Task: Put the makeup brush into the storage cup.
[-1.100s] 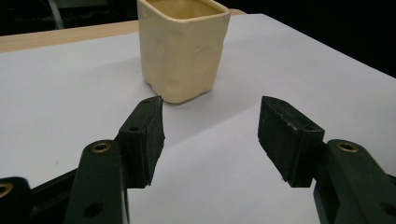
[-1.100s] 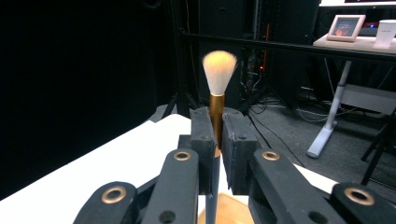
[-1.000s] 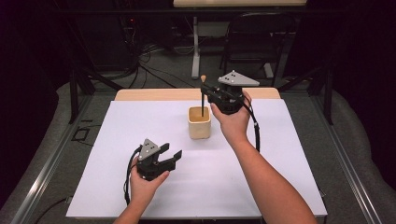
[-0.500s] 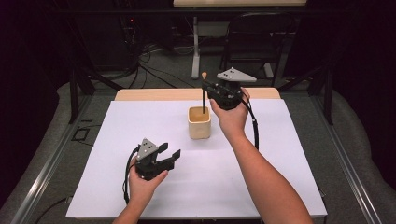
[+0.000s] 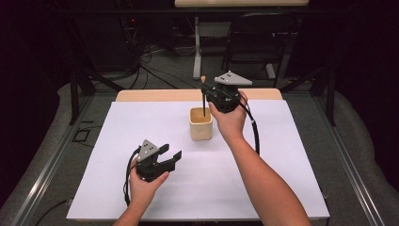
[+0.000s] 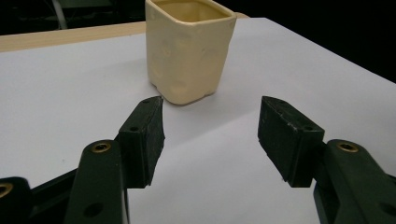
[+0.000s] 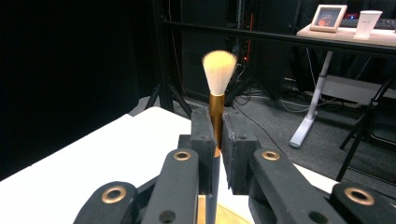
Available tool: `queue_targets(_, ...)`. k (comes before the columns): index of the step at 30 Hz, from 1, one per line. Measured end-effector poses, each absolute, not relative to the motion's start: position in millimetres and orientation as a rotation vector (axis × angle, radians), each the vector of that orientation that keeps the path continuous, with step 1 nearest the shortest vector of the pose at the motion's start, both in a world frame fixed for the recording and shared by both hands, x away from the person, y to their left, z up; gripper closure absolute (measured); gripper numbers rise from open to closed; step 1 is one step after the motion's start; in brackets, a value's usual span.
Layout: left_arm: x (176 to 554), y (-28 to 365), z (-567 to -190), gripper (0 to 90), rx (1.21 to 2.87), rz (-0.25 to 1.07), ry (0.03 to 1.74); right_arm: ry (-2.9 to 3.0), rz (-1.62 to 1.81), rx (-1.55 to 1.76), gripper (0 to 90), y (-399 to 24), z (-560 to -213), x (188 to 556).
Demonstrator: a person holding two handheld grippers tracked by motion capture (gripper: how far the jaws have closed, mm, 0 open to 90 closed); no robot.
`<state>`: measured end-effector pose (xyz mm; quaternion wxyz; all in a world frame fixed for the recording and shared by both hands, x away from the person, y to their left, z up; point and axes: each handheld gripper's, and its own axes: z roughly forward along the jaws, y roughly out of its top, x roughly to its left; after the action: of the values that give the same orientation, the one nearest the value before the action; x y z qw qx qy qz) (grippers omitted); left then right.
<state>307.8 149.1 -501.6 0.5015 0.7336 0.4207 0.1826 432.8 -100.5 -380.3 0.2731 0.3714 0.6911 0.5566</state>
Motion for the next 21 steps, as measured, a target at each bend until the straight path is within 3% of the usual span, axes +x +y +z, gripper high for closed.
queue_targets(21, 309.1, 149.4, -502.7, 41.0, 1.772, 0.435, 1.018, 1.865, 1.476, 1.027, 83.9, -100.4, -397.9, 438.5)
